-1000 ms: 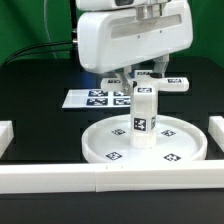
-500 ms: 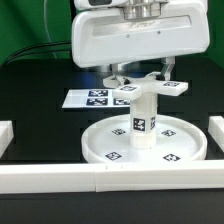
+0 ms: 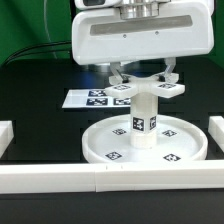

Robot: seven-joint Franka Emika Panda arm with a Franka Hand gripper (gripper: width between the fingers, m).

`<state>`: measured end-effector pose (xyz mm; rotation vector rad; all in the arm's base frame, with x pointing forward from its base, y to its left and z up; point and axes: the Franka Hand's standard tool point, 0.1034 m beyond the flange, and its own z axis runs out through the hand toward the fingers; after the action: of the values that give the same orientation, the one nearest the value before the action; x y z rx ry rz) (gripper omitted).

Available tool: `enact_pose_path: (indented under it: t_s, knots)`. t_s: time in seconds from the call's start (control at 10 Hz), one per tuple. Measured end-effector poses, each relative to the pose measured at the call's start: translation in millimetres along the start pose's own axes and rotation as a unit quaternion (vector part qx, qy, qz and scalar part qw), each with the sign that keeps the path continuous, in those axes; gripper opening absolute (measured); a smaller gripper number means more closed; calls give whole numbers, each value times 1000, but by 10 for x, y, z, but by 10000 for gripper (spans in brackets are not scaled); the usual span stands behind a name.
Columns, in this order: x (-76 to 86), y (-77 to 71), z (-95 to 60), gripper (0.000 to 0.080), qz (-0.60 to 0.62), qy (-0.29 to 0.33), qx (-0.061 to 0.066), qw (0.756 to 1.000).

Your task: Assemble round table

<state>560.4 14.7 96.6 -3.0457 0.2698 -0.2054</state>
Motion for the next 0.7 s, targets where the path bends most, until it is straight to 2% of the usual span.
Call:
enact_pose_path:
  t_s: [0.4, 0.7]
  knots:
    - [-1, 3, -3, 452, 119, 0, 6, 993]
    - [-40, -56, -16, 452, 259, -2, 14, 966]
